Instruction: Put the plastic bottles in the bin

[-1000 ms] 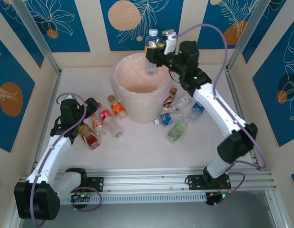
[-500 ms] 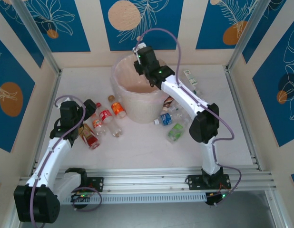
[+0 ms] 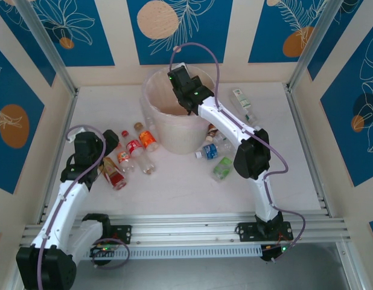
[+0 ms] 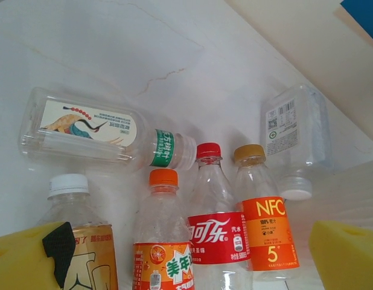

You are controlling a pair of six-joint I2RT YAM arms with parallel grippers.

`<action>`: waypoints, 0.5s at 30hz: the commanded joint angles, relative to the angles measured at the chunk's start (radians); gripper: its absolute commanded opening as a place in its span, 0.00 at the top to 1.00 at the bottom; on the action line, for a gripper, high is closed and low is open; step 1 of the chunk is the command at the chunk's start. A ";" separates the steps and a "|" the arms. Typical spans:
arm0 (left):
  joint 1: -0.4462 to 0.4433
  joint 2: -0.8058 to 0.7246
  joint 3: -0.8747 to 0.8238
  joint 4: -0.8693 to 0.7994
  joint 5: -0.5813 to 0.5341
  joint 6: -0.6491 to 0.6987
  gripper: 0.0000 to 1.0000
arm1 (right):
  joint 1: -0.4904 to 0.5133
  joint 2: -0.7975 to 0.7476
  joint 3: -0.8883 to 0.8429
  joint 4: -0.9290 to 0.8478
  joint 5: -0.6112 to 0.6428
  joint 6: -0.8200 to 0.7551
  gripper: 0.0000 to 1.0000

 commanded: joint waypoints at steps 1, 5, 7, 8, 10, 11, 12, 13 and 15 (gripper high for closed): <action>0.012 0.005 -0.014 -0.044 -0.040 -0.026 0.00 | 0.015 -0.023 0.035 -0.006 0.070 0.013 0.46; 0.013 0.014 -0.002 -0.117 -0.094 -0.054 0.00 | 0.021 -0.045 0.031 -0.015 0.112 0.020 0.43; 0.013 0.019 0.004 -0.142 -0.110 -0.056 0.00 | 0.020 -0.062 0.020 -0.020 0.125 0.033 0.42; 0.012 0.026 0.011 -0.163 -0.122 -0.064 0.00 | 0.019 -0.071 0.008 -0.020 0.129 0.038 0.41; 0.012 0.047 0.027 -0.212 -0.150 -0.099 0.00 | 0.012 -0.092 -0.017 -0.022 0.131 0.051 0.40; 0.012 0.057 0.033 -0.229 -0.155 -0.113 0.00 | 0.009 -0.101 -0.033 -0.022 0.129 0.057 0.40; 0.012 0.071 0.039 -0.252 -0.158 -0.127 0.00 | 0.005 -0.111 -0.049 -0.023 0.129 0.062 0.40; 0.012 0.083 0.047 -0.276 -0.161 -0.141 0.00 | 0.002 -0.125 -0.069 -0.025 0.124 0.067 0.39; 0.012 0.106 0.062 -0.336 -0.183 -0.190 0.00 | -0.003 -0.151 -0.105 -0.024 0.103 0.075 0.38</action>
